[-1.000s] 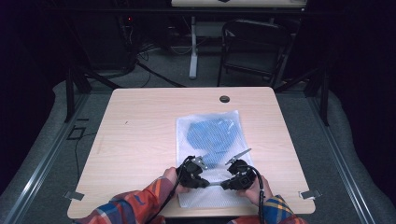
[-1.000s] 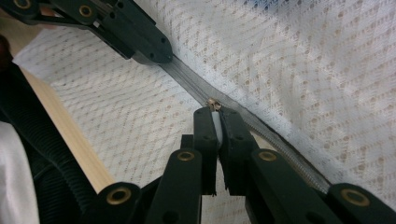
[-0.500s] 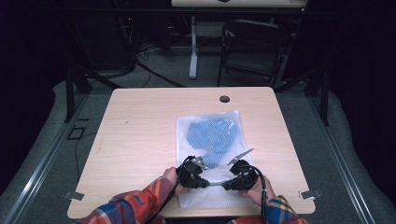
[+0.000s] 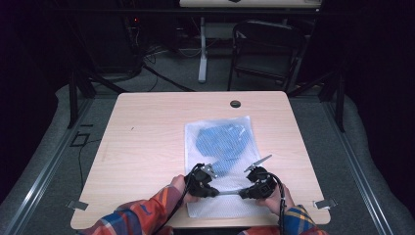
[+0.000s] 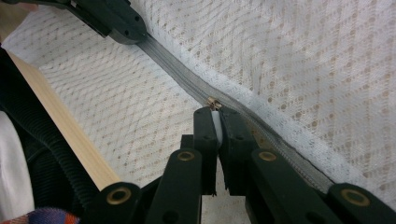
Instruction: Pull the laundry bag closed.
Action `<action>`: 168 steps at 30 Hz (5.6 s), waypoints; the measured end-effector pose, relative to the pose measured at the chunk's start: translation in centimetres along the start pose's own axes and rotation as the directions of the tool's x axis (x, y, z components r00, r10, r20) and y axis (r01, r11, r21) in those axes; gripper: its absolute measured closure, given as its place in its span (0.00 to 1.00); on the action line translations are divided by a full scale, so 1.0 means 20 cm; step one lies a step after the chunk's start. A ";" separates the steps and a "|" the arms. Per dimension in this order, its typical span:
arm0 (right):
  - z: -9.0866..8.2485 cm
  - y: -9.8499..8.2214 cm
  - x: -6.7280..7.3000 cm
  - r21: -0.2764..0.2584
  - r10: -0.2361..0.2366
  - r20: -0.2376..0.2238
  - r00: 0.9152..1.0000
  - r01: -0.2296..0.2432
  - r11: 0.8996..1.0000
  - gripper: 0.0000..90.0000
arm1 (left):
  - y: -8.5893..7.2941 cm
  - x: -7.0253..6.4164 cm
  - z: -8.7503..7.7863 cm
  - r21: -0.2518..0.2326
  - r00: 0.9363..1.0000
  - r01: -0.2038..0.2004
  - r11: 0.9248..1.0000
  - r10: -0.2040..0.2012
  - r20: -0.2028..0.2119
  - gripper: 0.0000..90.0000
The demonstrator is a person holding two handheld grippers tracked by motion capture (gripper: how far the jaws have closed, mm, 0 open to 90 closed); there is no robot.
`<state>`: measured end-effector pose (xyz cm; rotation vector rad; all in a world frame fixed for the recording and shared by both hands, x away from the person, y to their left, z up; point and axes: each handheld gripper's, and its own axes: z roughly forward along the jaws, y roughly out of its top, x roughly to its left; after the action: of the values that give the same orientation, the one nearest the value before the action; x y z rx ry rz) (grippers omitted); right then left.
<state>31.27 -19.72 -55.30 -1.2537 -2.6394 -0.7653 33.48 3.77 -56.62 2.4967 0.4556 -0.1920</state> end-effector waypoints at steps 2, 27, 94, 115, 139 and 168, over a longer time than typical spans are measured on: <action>0.00 0.00 0.00 0.005 0.003 0.006 1.000 -0.003 1.000 0.96 | 0.00 0.00 0.00 -0.002 1.000 0.000 1.000 0.000 0.000 1.00; 0.08 0.04 0.08 0.012 -0.046 -0.002 0.999 0.046 0.999 0.96 | 0.05 -0.05 0.04 -0.015 0.998 -0.050 0.999 0.049 -0.049 1.00; -0.08 -0.06 -0.02 0.006 0.017 0.016 1.000 -0.017 1.000 0.96 | 0.03 -0.03 0.04 -0.037 0.998 -0.052 0.998 0.051 -0.028 1.00; -0.01 -0.03 0.01 -0.010 0.011 0.022 1.000 -0.010 1.000 0.96 | 0.12 -0.11 0.13 -0.079 0.993 -0.117 0.990 0.113 -0.043 1.00; -0.06 -0.06 -0.03 0.010 0.046 0.018 0.999 -0.046 0.999 0.96 | 0.10 -0.10 0.14 -0.111 0.995 -0.102 0.989 0.099 -0.029 1.00; -0.15 -0.15 -0.17 0.068 0.095 0.082 0.992 -0.101 0.993 0.96 | 0.10 -0.10 0.14 -0.108 0.993 -0.112 0.988 0.108 -0.037 1.00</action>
<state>30.92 -25.11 -54.84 -1.4094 -2.6164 -0.6125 32.13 0.12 -57.35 2.4117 0.3305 -0.0824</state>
